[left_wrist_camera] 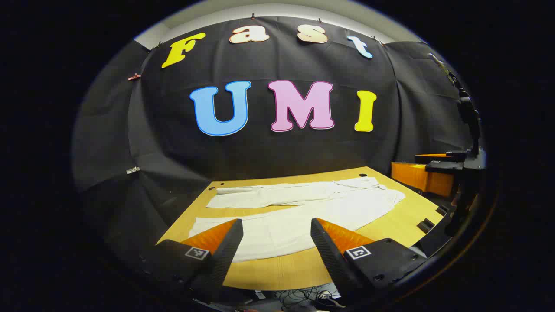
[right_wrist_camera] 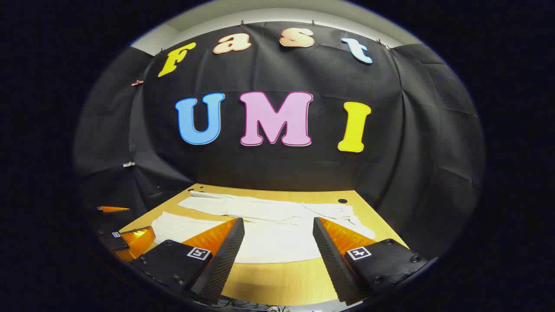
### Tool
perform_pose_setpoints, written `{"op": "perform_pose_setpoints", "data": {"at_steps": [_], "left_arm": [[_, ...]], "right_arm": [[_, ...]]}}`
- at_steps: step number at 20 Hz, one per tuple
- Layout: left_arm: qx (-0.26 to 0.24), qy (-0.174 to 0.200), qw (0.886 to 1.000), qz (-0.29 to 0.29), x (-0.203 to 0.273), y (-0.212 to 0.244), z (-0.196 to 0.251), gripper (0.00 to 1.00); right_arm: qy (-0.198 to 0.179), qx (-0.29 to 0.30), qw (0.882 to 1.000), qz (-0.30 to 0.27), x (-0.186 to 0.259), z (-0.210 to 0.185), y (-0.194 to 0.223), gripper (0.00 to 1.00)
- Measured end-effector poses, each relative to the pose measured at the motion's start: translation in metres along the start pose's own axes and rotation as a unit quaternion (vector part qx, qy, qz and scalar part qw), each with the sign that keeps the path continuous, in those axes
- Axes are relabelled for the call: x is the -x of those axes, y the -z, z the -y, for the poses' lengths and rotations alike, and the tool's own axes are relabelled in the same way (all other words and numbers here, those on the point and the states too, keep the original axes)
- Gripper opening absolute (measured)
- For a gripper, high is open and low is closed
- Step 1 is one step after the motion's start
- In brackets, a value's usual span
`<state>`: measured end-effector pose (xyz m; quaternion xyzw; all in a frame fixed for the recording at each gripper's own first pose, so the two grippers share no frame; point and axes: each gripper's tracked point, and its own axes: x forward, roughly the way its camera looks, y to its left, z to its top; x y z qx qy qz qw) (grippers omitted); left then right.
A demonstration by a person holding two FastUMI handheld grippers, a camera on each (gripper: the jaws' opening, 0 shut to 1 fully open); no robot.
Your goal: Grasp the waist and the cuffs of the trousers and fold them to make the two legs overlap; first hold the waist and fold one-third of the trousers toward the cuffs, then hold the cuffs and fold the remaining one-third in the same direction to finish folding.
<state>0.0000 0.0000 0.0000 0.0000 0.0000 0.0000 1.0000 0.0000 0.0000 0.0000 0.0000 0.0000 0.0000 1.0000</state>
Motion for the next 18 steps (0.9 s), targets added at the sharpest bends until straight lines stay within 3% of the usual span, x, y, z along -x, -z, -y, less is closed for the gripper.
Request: {"op": "perform_pose_setpoints", "data": {"at_steps": [3,11,18], "left_arm": [[0.012,0.004,1.000,-0.012,-0.016,0.004,0.000,0.99],[0.016,0.016,0.998,-0.052,-0.053,0.016,0.011,0.99],[0.020,0.019,0.998,-0.065,-0.075,0.022,0.018,0.99]], "right_arm": [[0.007,-0.007,1.000,-0.010,-0.011,0.016,0.009,0.97],[0.067,-0.097,0.992,-0.036,-0.030,0.079,0.026,0.98],[0.076,-0.099,0.991,-0.037,-0.038,0.096,0.025,0.98]]}}
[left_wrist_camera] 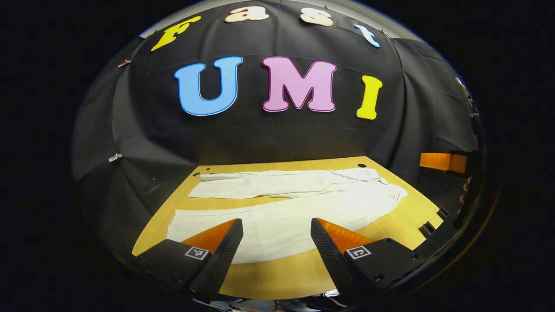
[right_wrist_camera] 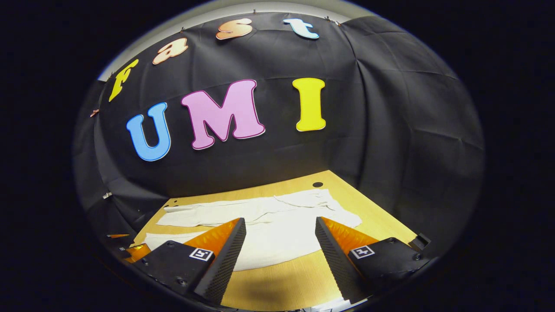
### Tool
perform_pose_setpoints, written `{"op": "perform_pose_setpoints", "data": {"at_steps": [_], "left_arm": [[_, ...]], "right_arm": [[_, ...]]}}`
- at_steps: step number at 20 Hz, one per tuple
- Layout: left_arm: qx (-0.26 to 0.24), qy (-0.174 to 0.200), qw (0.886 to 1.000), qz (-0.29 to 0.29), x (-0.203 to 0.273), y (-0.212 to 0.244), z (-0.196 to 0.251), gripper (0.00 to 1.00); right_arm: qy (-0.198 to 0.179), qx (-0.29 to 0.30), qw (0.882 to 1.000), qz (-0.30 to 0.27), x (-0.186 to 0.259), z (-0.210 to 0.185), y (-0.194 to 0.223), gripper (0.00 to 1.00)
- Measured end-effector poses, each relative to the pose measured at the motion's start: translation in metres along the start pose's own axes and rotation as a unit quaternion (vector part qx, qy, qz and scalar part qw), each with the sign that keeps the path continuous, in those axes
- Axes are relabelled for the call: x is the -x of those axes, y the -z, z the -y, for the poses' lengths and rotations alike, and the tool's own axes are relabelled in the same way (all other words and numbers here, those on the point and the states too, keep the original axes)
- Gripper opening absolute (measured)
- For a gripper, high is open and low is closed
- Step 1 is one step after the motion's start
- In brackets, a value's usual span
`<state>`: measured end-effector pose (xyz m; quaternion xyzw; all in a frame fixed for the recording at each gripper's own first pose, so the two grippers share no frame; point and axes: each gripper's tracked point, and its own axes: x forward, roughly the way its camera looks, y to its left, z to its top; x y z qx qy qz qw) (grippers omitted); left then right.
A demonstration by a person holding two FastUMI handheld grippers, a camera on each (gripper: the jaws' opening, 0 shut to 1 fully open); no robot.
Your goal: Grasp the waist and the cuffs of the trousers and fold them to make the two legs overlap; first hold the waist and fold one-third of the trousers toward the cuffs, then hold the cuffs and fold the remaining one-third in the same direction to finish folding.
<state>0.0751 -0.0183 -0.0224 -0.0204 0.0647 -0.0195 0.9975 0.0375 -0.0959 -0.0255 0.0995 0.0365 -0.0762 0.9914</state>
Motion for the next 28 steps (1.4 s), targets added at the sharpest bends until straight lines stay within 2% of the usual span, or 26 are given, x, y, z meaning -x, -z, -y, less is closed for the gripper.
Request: {"op": "perform_pose_setpoints", "data": {"at_steps": [4,9,11,14,17,20,22,24,26,28], "left_arm": [[0.003,-0.024,1.000,0.002,-0.009,0.000,-0.012,0.99],[0.028,-0.062,0.998,0.009,-0.018,-0.004,-0.036,0.99],[0.035,-0.071,0.997,0.006,-0.021,-0.002,-0.046,0.99],[0.034,-0.091,0.995,-0.011,-0.025,0.008,-0.063,0.99],[0.048,-0.113,0.992,-0.028,-0.029,0.017,-0.075,0.99],[0.054,-0.138,0.988,-0.042,-0.029,0.023,-0.085,0.99],[0.065,-0.149,0.986,-0.046,-0.027,0.028,-0.088,0.99],[0.069,-0.160,0.983,-0.052,-0.025,0.035,-0.086,0.99],[0.067,-0.160,0.983,-0.062,-0.025,0.043,-0.085,0.99],[0.057,-0.166,0.982,-0.068,-0.026,0.049,-0.091,0.99]], "right_arm": [[-0.006,0.016,1.000,-0.010,-0.015,-0.002,0.000,0.98],[-0.003,0.077,0.997,0.014,-0.040,0.011,-0.015,0.98],[-0.025,0.081,0.996,0.011,-0.051,0.013,-0.018,0.98],[-0.010,0.121,0.993,0.009,-0.073,0.041,-0.026,0.98],[-0.008,0.184,0.983,0.005,-0.094,0.064,-0.031,0.97],[-0.023,0.243,0.970,-0.004,-0.114,0.081,-0.029,0.98],[-0.049,0.291,0.955,-0.012,-0.127,0.086,-0.019,0.97],[-0.071,0.363,0.928,-0.038,-0.137,0.102,-0.003,0.97],[-0.097,0.406,0.906,-0.067,-0.148,0.117,0.017,0.98],[-0.111,0.431,0.889,-0.103,-0.160,0.137,0.037,0.97]]}}
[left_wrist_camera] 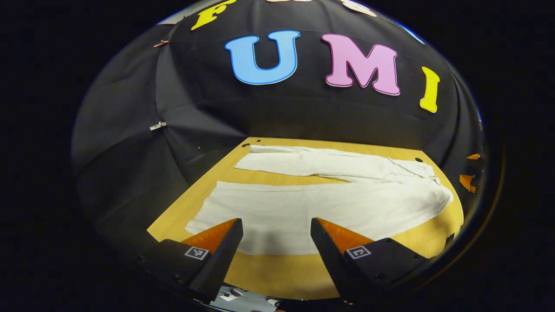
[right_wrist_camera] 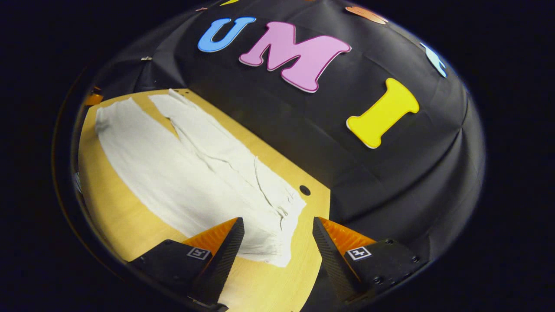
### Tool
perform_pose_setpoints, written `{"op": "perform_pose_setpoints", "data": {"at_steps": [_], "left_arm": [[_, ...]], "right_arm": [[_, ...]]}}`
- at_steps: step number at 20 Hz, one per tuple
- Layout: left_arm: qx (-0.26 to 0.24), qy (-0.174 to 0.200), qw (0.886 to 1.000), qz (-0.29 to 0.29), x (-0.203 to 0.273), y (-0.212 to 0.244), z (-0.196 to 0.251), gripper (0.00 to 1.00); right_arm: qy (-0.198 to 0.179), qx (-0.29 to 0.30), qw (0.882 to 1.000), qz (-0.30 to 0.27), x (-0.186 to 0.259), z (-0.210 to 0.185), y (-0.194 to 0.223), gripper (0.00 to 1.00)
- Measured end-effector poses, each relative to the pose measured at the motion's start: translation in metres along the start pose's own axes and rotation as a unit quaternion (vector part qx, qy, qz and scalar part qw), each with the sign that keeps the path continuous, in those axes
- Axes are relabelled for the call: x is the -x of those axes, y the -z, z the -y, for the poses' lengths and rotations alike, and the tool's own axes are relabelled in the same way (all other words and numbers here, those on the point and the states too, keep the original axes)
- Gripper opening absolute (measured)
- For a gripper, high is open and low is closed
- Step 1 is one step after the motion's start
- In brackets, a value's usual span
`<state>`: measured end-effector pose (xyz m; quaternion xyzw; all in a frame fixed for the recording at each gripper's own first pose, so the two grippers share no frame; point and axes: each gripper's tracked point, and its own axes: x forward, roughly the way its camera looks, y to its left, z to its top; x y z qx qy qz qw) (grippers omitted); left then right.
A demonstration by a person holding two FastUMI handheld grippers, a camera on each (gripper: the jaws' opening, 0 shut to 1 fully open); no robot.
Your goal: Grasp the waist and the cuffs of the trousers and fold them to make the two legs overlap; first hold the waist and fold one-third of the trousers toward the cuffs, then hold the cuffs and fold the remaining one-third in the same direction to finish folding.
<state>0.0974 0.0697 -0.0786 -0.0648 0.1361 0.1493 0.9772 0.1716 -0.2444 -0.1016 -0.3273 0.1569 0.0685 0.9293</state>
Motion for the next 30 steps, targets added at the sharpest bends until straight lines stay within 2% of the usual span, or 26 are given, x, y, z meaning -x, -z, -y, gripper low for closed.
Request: {"op": "perform_pose_setpoints", "data": {"at_steps": [6,12,15,16,17,24,26,27,28,30], "left_arm": [[0.001,-0.025,1.000,-0.014,-0.002,0.011,-0.016,0.99],[-0.015,-0.044,0.998,-0.037,0.002,0.025,-0.031,0.99],[-0.011,-0.047,0.998,-0.052,0.002,0.031,-0.028,0.99],[-0.013,-0.045,0.997,-0.054,0.002,0.030,-0.025,0.99],[-0.019,-0.045,0.997,-0.052,0.001,0.028,-0.024,0.99],[-0.030,-0.037,0.997,-0.060,-0.006,0.032,-0.019,0.99],[-0.029,-0.043,0.996,-0.070,-0.009,0.042,-0.027,0.99],[-0.028,-0.049,0.995,-0.077,-0.010,0.047,-0.034,0.99],[-0.027,-0.055,0.995,-0.082,-0.010,0.052,-0.039,0.99],[-0.025,-0.069,0.993,-0.090,-0.011,0.059,-0.055,0.99]], "right_arm": [[-0.055,0.081,0.993,-0.061,-0.030,-0.007,0.062,0.97],[-0.107,0.192,0.969,-0.110,-0.047,-0.011,0.121,0.97],[-0.111,0.242,0.955,-0.131,-0.066,-0.009,0.144,0.97],[-0.108,0.261,0.952,-0.118,-0.072,-0.008,0.141,0.97],[-0.104,0.278,0.948,-0.111,-0.075,-0.007,0.140,0.93],[-0.050,0.327,0.938,-0.102,-0.105,-0.001,0.125,0.93],[-0.047,0.332,0.936,-0.110,-0.113,-0.003,0.128,0.93],[-0.047,0.336,0.934,-0.114,-0.114,-0.005,0.129,0.87],[-0.047,0.342,0.932,-0.115,-0.115,-0.007,0.130,0.76],[-0.055,0.347,0.928,-0.121,-0.116,-0.012,0.135,0.66]]}}
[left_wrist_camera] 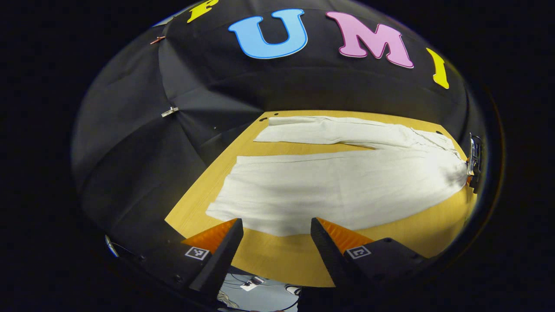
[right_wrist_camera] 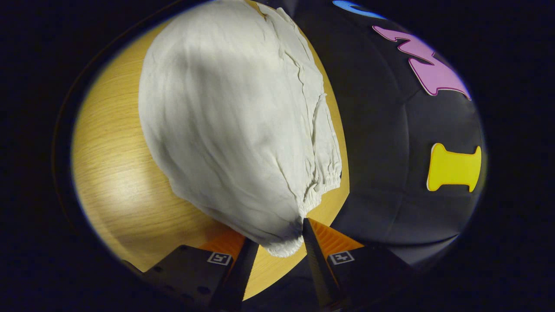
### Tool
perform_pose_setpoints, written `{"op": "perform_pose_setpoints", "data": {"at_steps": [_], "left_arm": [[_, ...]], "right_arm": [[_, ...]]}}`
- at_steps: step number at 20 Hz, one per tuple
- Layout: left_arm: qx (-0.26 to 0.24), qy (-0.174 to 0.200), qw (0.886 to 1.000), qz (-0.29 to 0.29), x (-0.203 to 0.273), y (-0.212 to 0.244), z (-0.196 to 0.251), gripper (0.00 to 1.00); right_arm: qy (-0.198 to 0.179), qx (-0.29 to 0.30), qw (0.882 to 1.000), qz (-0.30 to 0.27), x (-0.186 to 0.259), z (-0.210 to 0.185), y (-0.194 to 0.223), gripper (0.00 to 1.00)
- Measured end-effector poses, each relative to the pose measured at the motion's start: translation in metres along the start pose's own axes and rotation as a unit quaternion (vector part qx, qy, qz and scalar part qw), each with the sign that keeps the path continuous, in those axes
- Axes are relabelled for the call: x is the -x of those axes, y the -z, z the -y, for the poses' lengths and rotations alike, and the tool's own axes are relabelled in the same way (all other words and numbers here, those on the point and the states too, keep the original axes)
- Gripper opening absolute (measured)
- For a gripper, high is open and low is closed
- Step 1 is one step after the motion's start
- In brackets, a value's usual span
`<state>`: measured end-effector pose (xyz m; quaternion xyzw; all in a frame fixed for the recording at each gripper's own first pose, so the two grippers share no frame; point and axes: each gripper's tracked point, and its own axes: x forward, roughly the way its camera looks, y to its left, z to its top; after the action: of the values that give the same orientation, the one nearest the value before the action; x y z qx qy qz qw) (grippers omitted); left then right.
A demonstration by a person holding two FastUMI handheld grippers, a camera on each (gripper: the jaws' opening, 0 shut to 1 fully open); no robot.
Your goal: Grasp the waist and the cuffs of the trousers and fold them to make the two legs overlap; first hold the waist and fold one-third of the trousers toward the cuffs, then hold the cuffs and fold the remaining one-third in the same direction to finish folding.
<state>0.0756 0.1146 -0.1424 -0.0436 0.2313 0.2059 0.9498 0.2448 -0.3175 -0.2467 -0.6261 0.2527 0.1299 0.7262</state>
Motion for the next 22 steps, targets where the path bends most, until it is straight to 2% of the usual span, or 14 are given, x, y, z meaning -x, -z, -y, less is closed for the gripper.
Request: {"op": "perform_pose_setpoints", "data": {"at_steps": [1,2,3,4,5,7,8,10,11,13,14,17,19,22], "left_arm": [[-0.003,-0.006,1.000,-0.003,-0.001,0.003,-0.009,0.99],[-0.008,-0.010,1.000,-0.004,-0.003,0.006,-0.016,0.99],[-0.014,-0.012,1.000,-0.005,-0.006,0.008,-0.023,0.99],[-0.023,-0.011,1.000,-0.003,-0.011,0.007,-0.030,0.99],[-0.039,-0.009,0.999,0.007,-0.014,0.006,-0.038,0.99],[-0.091,-0.017,0.996,0.012,-0.025,0.008,-0.060,0.98],[-0.121,-0.016,0.993,0.009,-0.034,0.009,-0.070,0.98],[-0.182,-0.005,0.983,0.011,-0.045,0.008,-0.085,0.99],[-0.203,0.007,0.979,0.002,-0.054,0.011,-0.090,0.98],[-0.237,0.066,0.969,-0.019,-0.067,0.022,-0.088,0.98],[-0.278,0.075,0.957,-0.028,-0.072,0.027,-0.097,0.98],[-0.394,0.071,0.915,-0.050,-0.082,0.038,-0.126,0.98],[-0.469,0.086,0.877,-0.062,-0.088,0.044,-0.136,0.98],[-0.567,0.111,0.812,-0.078,-0.104,0.055,-0.149,0.98]], "right_arm": [[-0.010,0.003,1.000,-0.001,-0.001,-0.004,0.000,0.56],[-0.014,0.007,1.000,-0.002,-0.005,-0.006,-0.001,0.34],[-0.012,0.010,1.000,-0.002,0.000,-0.005,-0.002,0.34],[-0.013,0.009,1.000,-0.004,-0.005,-0.004,-0.001,0.28],[-0.018,0.003,1.000,-0.008,-0.006,-0.005,0.000,0.26],[-0.043,-0.018,0.999,-0.022,-0.010,-0.007,0.001,0.26],[-0.056,-0.026,0.998,-0.023,-0.003,-0.008,-0.004,0.19],[-0.086,-0.040,0.995,-0.013,0.000,-0.010,-0.007,0.14],[-0.099,-0.047,0.994,-0.007,-0.001,-0.011,-0.009,0.14],[-0.134,-0.068,0.989,0.007,0.005,-0.012,-0.012,0.05],[-0.145,-0.071,0.987,0.004,0.001,-0.012,-0.013,0.05],[-0.131,-0.030,0.991,0.007,0.003,-0.011,-0.014,0.05],[-0.124,-0.016,0.992,0.006,0.003,-0.011,-0.013,0.05],[-0.127,-0.020,0.992,0.006,0.003,-0.012,-0.013,0.05]]}}
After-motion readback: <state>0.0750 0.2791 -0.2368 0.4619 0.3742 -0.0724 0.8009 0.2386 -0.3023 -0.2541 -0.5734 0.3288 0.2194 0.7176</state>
